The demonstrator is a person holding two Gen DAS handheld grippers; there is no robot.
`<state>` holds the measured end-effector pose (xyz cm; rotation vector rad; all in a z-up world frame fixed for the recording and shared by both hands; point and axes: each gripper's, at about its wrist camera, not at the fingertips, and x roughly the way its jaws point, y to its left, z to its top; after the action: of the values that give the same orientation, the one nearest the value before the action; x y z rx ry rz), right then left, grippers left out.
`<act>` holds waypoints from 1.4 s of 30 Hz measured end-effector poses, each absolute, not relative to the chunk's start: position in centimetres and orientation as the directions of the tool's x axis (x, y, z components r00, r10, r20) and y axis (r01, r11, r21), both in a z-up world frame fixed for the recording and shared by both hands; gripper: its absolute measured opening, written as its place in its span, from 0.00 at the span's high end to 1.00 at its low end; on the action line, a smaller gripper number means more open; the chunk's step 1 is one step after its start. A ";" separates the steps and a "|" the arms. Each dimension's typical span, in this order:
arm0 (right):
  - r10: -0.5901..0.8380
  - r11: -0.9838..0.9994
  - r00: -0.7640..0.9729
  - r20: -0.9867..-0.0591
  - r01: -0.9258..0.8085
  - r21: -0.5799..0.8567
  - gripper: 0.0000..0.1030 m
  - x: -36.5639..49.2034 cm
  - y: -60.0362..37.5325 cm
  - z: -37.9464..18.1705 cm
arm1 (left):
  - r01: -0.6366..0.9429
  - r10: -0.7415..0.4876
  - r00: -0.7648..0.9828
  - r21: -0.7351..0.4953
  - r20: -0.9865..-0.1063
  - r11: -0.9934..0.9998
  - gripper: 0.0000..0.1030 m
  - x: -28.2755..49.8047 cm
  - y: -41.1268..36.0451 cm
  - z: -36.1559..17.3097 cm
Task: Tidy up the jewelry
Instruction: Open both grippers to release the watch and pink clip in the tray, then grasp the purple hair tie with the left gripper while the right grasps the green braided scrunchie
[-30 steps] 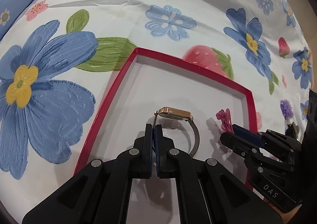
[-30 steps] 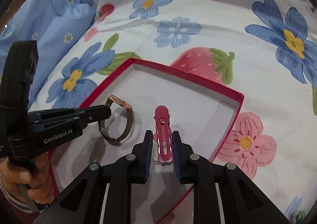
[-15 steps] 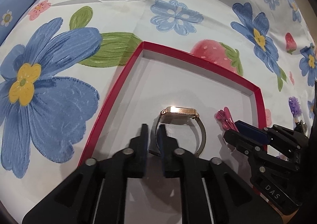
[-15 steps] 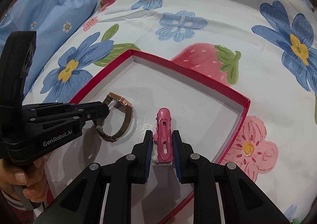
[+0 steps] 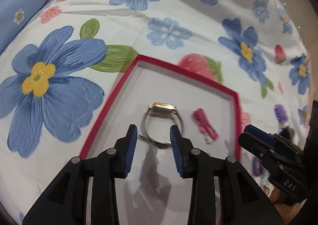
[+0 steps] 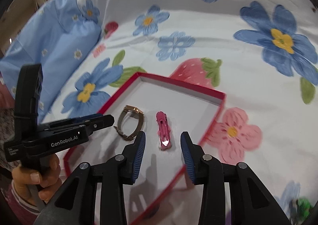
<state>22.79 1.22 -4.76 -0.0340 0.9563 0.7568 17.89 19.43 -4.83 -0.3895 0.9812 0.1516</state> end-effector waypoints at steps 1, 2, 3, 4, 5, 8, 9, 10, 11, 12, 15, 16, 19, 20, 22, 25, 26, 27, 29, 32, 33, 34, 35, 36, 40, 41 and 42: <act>0.574 0.749 0.352 -0.740 -0.590 0.300 0.62 22.5 0.6 -4.4 | -0.296 -0.051 0.562 -0.259 -0.826 0.920 0.62 17.4 19.1 -4.5; 0.582 0.752 0.362 -0.728 -0.580 0.313 0.62 22.1 -0.4 -4.0 | -0.292 -0.057 0.571 -0.267 -0.819 0.918 0.58 16.9 18.6 -4.1; 0.588 0.756 0.376 -0.716 -0.570 0.322 0.61 21.7 -1.3 -3.6 | -0.288 -0.062 0.577 -0.274 -0.815 0.918 0.56 16.6 18.3 -3.8; 0.592 0.761 0.392 -0.705 -0.559 0.328 0.58 21.4 -2.2 -3.2 | -0.284 -0.068 0.586 -0.283 -0.807 0.916 0.51 16.0 17.9 -3.5; 0.593 0.765 0.404 -0.697 -0.552 0.332 0.56 21.1 -2.8 -3.0 | -0.280 -0.071 0.594 -0.289 -0.802 0.916 0.47 15.6 17.5 -3.2; 0.585 0.787 0.453 -0.673 -0.518 0.335 0.55 19.9 -5.7 -2.1 | -0.250 -0.091 0.606 -0.298 -0.790 0.921 0.46 14.3 15.8 -2.5; 0.579 0.795 0.465 -0.670 -0.505 0.336 0.55 19.6 -6.6 -1.8 | -0.241 -0.095 0.605 -0.296 -0.790 0.924 0.46 14.0 15.1 -2.3; 0.577 0.800 0.476 -0.664 -0.493 0.341 0.55 19.4 -7.5 -1.6 | -0.230 -0.105 0.606 -0.300 -0.788 0.926 0.46 13.8 14.6 -2.2; 0.574 0.805 0.488 -0.657 -0.482 0.346 0.55 19.1 -8.4 -1.4 | -0.221 -0.114 0.609 -0.306 -0.785 0.926 0.46 13.5 14.2 -2.0; 0.569 0.811 0.497 -0.655 -0.471 0.347 0.55 18.9 -9.2 -1.2 | -0.214 -0.121 0.611 -0.311 -0.782 0.926 0.46 13.2 13.7 -1.8; 0.550 0.830 0.533 -0.643 -0.436 0.348 0.54 18.0 -12.1 -0.5 | -0.189 -0.139 0.619 -0.319 -0.773 0.929 0.46 12.6 12.3 -1.2; 0.542 0.836 0.542 -0.642 -0.427 0.345 0.54 17.7 -12.9 -0.3 | -0.180 -0.142 0.621 -0.317 -0.771 0.931 0.46 12.5 11.8 -0.9; 0.521 0.852 0.567 -0.638 -0.396 0.343 0.53 17.1 -15.2 -0.1 | -0.153 -0.161 0.624 -0.321 -0.765 0.935 0.46 12.5 10.4 -0.3; 0.515 0.855 0.571 -0.639 -0.389 0.342 0.53 16.9 -15.8 -0.1 | -0.147 -0.164 0.624 -0.321 -0.764 0.936 0.46 12.5 10.1 -0.2; 0.502 0.864 0.584 -0.638 -0.368 0.342 0.53 16.6 -17.5 0.1 | -0.123 -0.176 0.623 -0.318 -0.762 0.940 0.46 12.5 9.1 0.1; 0.477 0.879 0.598 -0.644 -0.338 0.337 0.53 16.2 -19.4 0.0 | -0.095 -0.185 0.622 -0.308 -0.761 0.947 0.44 12.6 7.8 0.5; 0.473 0.881 0.600 -0.645 -0.332 0.337 0.53 16.1 -19.8 0.0 | -0.086 -0.191 0.619 -0.308 -0.762 0.948 0.44 12.7 7.4 0.5; 0.463 0.886 0.607 -0.646 -0.323 0.333 0.53 16.1 -20.5 0.0 | -0.076 -0.197 0.616 -0.306 -0.763 0.949 0.44 12.8 6.9 0.5; 0.448 0.894 0.612 -0.652 -0.313 0.320 0.53 15.9 -21.6 -0.1 | -0.056 -0.204 0.610 -0.299 -0.765 0.953 0.44 13.0 6.1 0.4; 0.423 0.906 0.619 -0.661 -0.302 0.297 0.53 16.0 -22.7 -0.4 | -0.027 -0.219 0.593 -0.291 -0.775 0.956 0.44 13.6 4.7 -0.1; 0.413 0.910 0.620 -0.667 -0.300 0.285 0.53 16.0 -23.0 -0.6 | -0.019 -0.225 0.587 -0.291 -0.778 0.957 0.44 13.7 4.2 -0.2; 0.408 0.913 0.618 -0.673 -0.299 0.278 0.53 16.1 -23.2 -0.8 | -0.011 -0.228 0.582 -0.289 -0.780 0.957 0.44 13.8 3.8 -0.4; 0.404 0.914 0.614 -0.678 -0.299 0.274 0.53 16.2 -23.5 -1.0 | -0.005 -0.230 0.579 -0.286 -0.782 0.958 0.44 13.9 3.4 -0.5; 0.401 0.915 0.609 -0.684 -0.301 0.269 0.53 16.2 -23.6 -1.3 | 0.003 -0.233 0.575 -0.283 -0.784 0.959 0.44 14.1 3.0 -0.6; 0.386 0.917 0.577 -0.720 -0.329 0.228 0.53 16.9 -23.7 -2.2 | 0.033 -0.248 0.554 -0.277 -0.795 0.960 0.44 14.9 1.7 -1.2; 0.384 0.914 0.561 -0.733 -0.345 0.214 0.53 17.2 -23.5 -2.5 | 0.038 -0.249 0.550 -0.274 -0.797 0.961 0.44 15.1 1.4 -1.3; 0.375 0.913 0.554 -0.743 -0.360 0.193 0.53 17.4 -23.3 -2.7 | 0.046 -0.253 0.545 -0.272 -0.800 0.961 0.44 15.4 1.1 -1.5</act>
<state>17.44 -23.30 -2.68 0.0191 0.8826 0.4342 15.37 1.05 -1.54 -0.2297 0.9810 -0.1792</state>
